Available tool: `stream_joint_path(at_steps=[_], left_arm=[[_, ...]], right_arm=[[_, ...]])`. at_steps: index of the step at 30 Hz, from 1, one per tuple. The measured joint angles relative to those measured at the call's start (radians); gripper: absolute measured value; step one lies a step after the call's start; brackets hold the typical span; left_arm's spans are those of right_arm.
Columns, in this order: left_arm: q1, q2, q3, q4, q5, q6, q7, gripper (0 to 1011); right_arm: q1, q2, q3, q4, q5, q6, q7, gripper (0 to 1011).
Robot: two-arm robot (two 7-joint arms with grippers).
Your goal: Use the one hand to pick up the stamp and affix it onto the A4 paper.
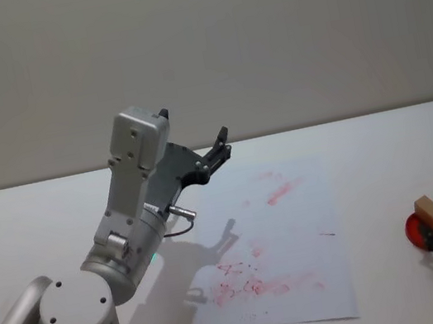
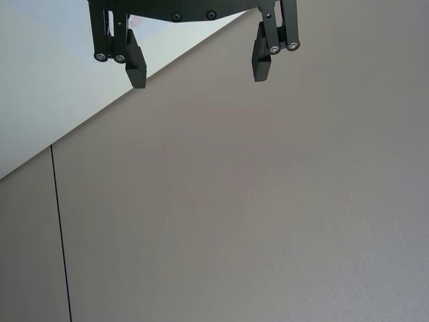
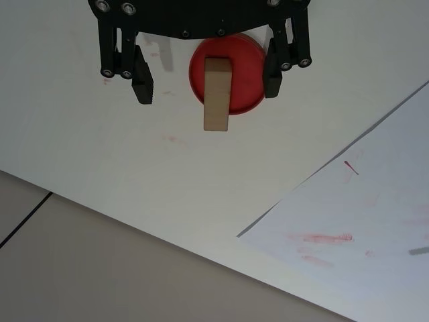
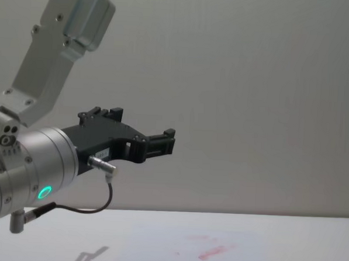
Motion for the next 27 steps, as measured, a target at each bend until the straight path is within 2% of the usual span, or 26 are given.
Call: stream_joint_path(at_steps=[10,22,27], left_arm=[[0.000,0.000,0.000,0.000,0.000,0.000,0.000,1001],[0.000,0.000,0.000,0.000,0.000,0.000,0.000,1001],[0.000,0.000,0.000,0.000,0.000,0.000,0.000,1001]], right_arm=[[0.040,-0.030,-0.024,0.040,-0.055,0.018,0.033,1001],[0.067,-0.052,-0.038,0.069,-0.089,0.020,0.041,1001],[0.071,-0.055,-0.039,0.073,-0.095,0.021,0.042,927]])
